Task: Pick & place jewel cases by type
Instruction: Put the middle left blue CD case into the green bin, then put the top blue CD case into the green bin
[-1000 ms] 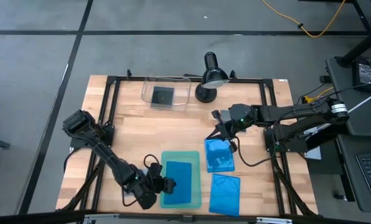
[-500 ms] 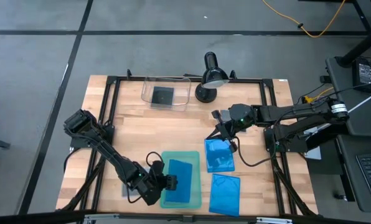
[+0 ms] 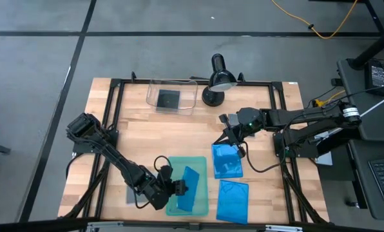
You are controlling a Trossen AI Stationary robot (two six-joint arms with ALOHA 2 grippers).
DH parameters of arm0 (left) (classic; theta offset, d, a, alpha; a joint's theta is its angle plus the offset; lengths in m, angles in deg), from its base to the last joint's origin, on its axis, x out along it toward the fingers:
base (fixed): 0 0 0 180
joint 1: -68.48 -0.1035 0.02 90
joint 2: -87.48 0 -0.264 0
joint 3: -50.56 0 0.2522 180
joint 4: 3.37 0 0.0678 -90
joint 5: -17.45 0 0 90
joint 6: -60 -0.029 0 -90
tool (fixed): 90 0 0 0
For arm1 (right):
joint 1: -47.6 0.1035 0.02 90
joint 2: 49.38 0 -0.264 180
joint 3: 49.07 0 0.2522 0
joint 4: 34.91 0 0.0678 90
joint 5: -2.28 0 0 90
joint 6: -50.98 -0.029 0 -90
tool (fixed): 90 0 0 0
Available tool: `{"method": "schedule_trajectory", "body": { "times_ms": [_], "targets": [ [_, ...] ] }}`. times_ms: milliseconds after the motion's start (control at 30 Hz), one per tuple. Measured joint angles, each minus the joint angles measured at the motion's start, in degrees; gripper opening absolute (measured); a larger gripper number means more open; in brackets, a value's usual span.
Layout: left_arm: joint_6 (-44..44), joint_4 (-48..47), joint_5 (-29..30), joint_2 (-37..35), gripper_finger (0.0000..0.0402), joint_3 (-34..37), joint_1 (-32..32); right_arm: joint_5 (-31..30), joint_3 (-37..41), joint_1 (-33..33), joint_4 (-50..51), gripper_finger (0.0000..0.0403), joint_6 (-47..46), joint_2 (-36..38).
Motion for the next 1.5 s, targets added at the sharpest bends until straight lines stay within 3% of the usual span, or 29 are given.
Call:
{"method": "schedule_trajectory", "body": {
  "times_ms": [433,900,1300,1500],
  "targets": [
    [1.1,-5.2,-7.3,0.0,0.0164,0.0,-2.0,1.5,0.0,0.0,2.9,0.001,0.2,0.0],
    [1.7,-8.7,-10.7,-0.9,0.0164,0.0,-2.5,1.9,0.0,0.0,3.2,0.001,0.3,0.0],
    [2.5,-24.1,-10.6,-11.1,0.0164,0.0,-3.2,4.4,0.0,0.1,4.9,0.001,3.0,0.0],
    [1.2,-27.4,-4.8,-13.9,0.0164,0.0,-4.0,0.8,0.0,0.1,9.7,0.001,0.7,0.0]
  ]
}}
